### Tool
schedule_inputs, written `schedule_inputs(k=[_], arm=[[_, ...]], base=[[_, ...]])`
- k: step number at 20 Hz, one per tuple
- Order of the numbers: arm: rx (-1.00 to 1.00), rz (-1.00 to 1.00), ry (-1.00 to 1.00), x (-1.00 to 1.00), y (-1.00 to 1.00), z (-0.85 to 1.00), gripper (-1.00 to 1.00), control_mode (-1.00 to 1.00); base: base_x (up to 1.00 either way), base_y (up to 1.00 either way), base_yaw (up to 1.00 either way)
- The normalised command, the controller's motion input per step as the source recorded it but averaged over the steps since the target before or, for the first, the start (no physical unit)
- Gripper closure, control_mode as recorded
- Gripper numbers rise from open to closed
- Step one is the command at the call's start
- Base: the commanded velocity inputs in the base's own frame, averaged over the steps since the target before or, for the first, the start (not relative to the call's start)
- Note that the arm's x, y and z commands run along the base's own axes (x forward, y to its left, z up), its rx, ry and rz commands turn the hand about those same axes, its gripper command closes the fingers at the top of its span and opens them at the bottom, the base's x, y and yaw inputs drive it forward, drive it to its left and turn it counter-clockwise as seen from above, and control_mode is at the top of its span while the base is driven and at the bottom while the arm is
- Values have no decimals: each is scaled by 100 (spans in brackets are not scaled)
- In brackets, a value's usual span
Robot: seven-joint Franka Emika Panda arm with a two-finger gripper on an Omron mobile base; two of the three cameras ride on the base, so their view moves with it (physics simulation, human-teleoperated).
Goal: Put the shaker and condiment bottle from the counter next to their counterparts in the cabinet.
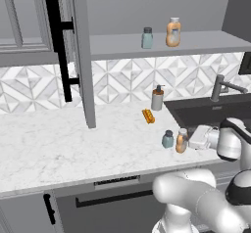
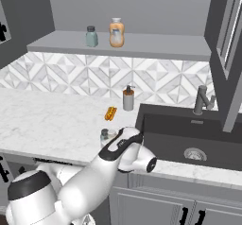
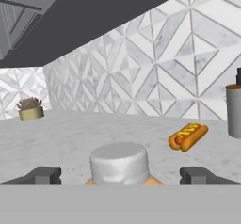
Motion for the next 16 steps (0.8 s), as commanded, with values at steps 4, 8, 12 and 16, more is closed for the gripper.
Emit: schedule_inputs(k=[4, 8, 12, 16], arm=[[1, 0, 0, 16, 0, -12, -100, -100], [0, -1, 0, 21, 0, 0, -100, -100], [0, -1, 0, 15, 0, 0, -100, -100], [0, 0, -1, 0, 4, 0, -100, -100]], base=[[0, 0, 0], [0, 0, 0], [0, 0, 0], [0, 0, 0]])
